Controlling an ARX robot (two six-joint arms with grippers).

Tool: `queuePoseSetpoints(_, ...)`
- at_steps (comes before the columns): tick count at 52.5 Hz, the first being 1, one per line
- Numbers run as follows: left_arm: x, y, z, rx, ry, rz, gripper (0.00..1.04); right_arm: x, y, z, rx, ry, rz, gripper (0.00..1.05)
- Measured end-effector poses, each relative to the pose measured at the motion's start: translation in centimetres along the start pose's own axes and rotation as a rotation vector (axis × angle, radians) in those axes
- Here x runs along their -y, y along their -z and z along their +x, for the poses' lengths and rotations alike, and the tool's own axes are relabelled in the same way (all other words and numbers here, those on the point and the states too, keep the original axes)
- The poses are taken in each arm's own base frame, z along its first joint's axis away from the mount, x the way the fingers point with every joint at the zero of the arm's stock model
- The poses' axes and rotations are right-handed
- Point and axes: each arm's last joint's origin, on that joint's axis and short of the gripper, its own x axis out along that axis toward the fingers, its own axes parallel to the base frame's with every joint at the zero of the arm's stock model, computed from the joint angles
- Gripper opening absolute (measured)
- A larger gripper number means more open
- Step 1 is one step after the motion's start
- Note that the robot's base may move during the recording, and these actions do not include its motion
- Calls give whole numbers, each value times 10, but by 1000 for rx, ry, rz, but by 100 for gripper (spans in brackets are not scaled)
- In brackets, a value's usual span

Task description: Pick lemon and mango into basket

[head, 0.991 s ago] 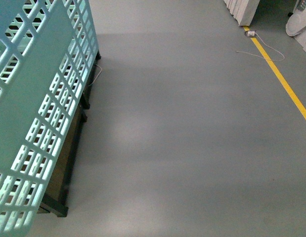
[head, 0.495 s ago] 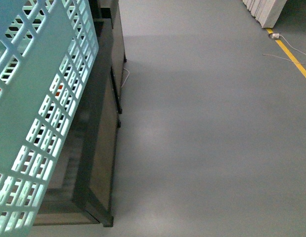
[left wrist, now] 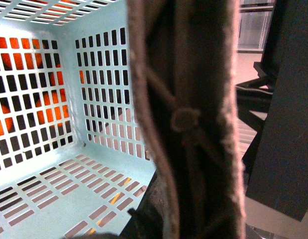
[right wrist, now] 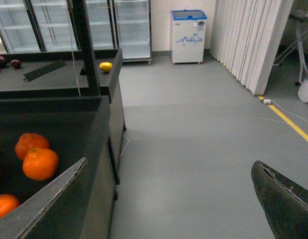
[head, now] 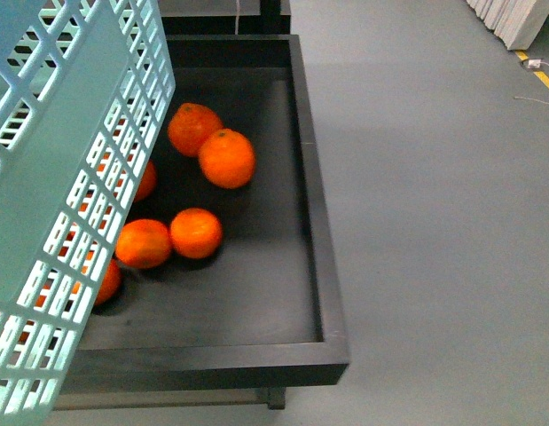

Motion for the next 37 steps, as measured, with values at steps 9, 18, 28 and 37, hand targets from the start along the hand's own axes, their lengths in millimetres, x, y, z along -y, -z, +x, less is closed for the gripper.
queuePoseSetpoints(9, 0, 0, 0, 0, -1, 0, 5, 0, 0, 0, 0, -3, 0, 96)
queuePoseSetpoints(18, 0, 0, 0, 0, 0, 0, 5, 0, 0, 0, 0, -1, 0, 96)
queuePoseSetpoints(28, 0, 0, 0, 0, 0, 0, 5, 0, 0, 0, 0, -2, 0, 96)
queuePoseSetpoints(37, 0, 0, 0, 0, 0, 0, 5, 0, 0, 0, 0, -3, 0, 96)
